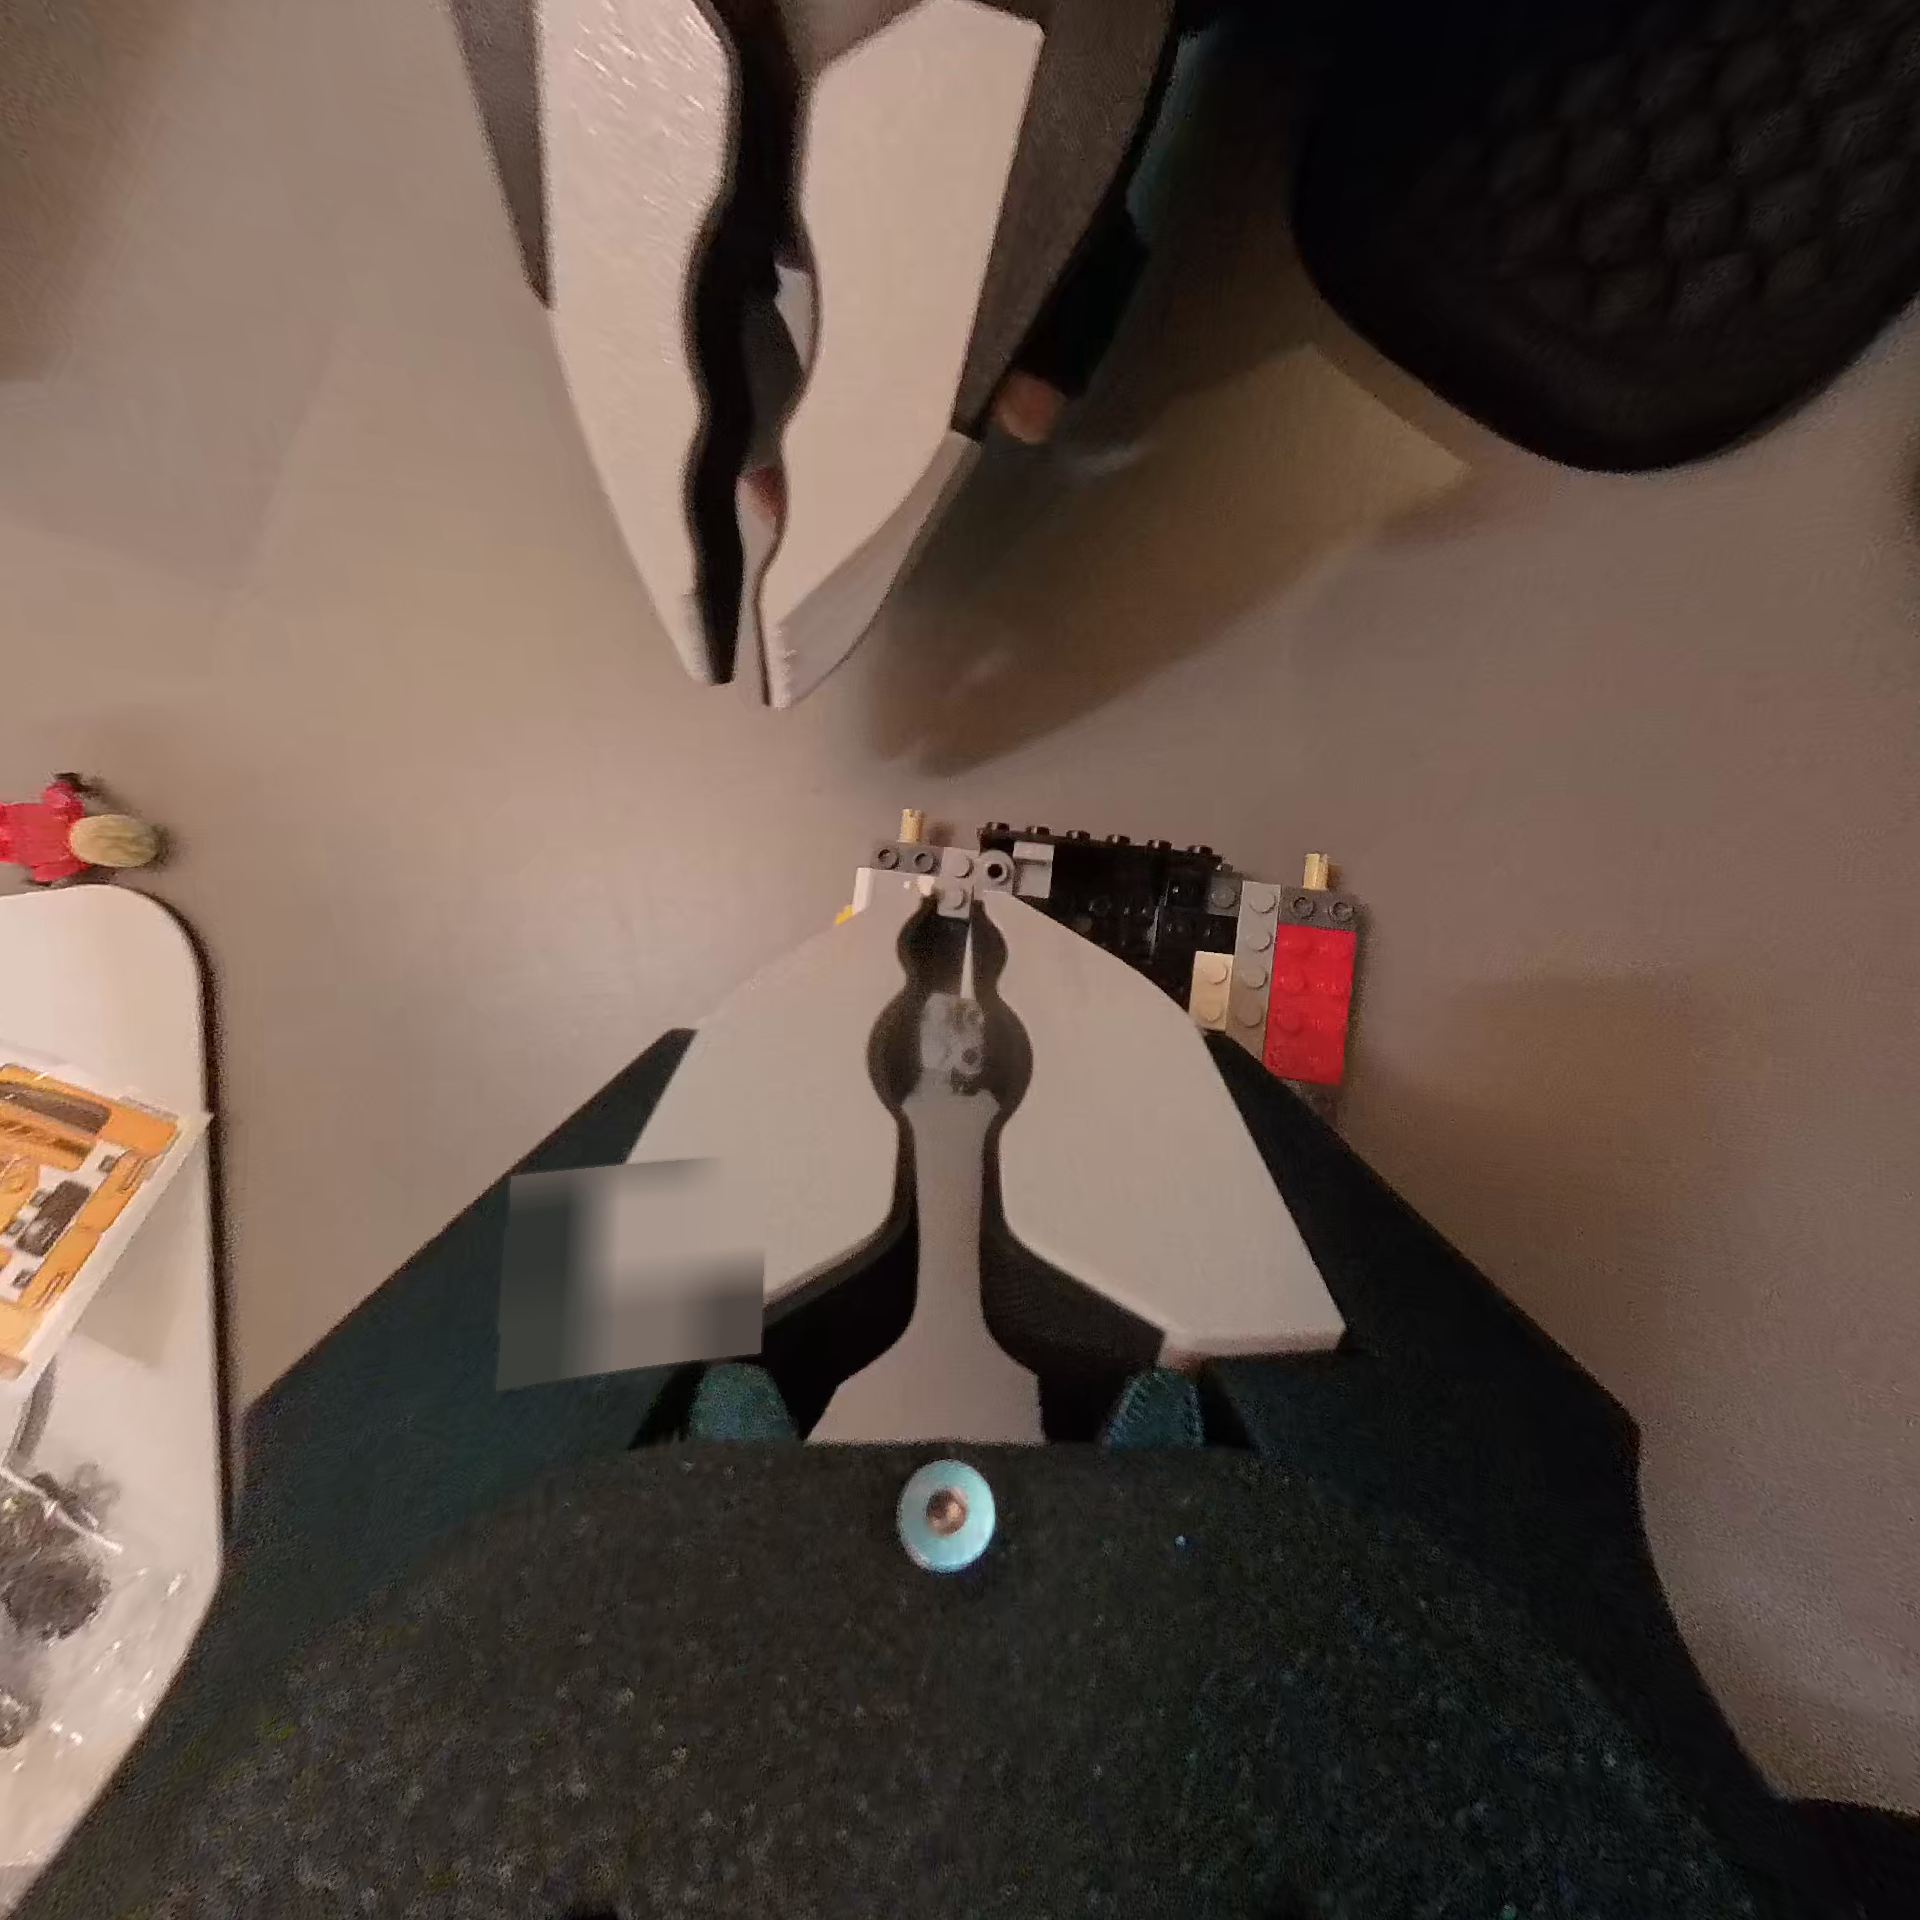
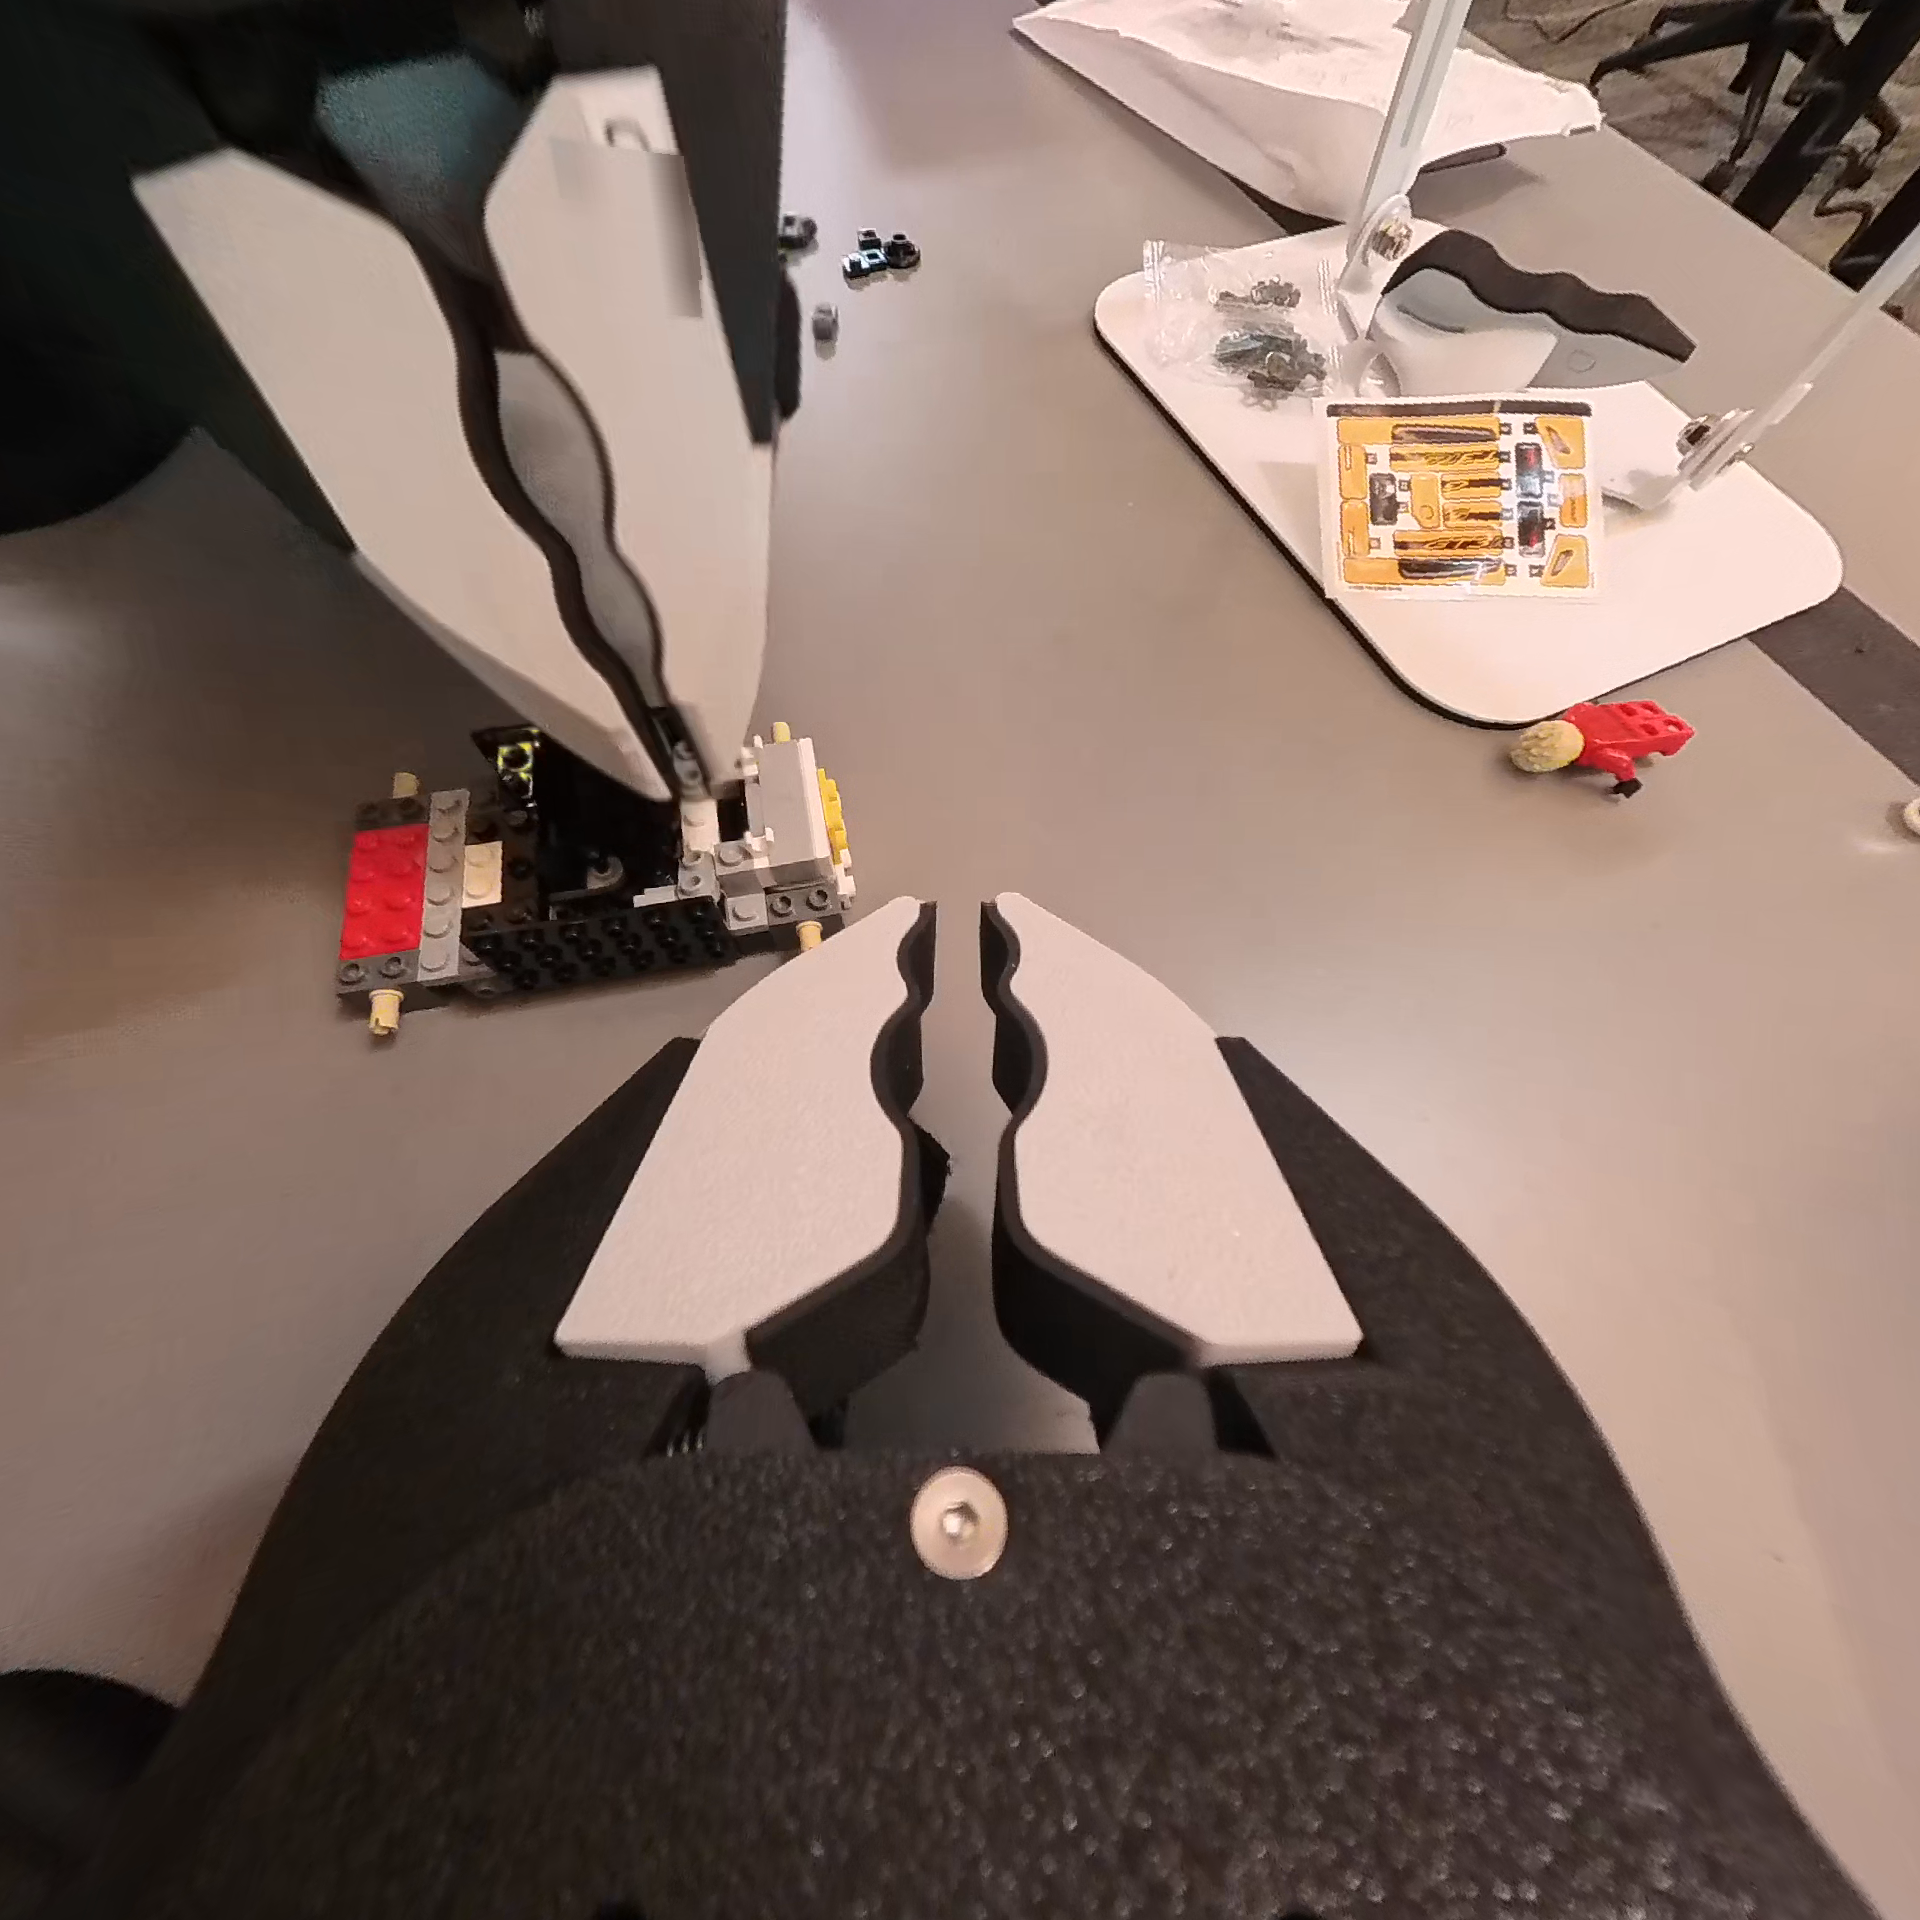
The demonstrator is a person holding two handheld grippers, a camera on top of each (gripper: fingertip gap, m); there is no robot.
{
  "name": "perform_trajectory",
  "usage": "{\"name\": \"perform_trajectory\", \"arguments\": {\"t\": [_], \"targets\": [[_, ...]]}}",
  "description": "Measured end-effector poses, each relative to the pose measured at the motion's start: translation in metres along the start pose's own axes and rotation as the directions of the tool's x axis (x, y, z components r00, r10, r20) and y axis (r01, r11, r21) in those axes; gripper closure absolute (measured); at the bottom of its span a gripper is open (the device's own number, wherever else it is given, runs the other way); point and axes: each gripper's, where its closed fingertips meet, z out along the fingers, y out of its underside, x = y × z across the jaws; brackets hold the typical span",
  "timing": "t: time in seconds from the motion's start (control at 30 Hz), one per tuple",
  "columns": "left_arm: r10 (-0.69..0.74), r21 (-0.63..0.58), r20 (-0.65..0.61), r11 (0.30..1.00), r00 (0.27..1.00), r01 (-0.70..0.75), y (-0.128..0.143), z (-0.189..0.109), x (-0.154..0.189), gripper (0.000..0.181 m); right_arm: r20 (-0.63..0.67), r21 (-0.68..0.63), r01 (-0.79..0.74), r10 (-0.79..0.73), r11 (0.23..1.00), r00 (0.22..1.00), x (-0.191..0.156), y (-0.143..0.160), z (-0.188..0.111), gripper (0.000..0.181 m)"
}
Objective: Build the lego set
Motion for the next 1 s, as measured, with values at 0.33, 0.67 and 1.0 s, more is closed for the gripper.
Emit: {"name": "perform_trajectory", "arguments": {"t": [0.33,0.67,1.0], "targets": [[-0.147,0.252,-0.183,0.949,0.972,0.190,0.020,-0.014,0.005,0.107,0.085,-0.018,-0.101,0.102,0.995,0.991,-0.009,0.001,0.002,0.174],[-0.102,0.146,-0.160,0.981,0.982,0.126,0.023,0.013,0.004,0.133,0.230,0.111,0.085,-0.108,0.990,0.967,-0.048,-0.020,-0.005,0.171],[-0.434,0.148,0.097,0.896,0.896,0.418,0.037,0.005,-0.006,0.139,0.183,-0.110,0.227,-0.205,0.968,0.962,-0.063,-0.001,0.010,0.138]]}}
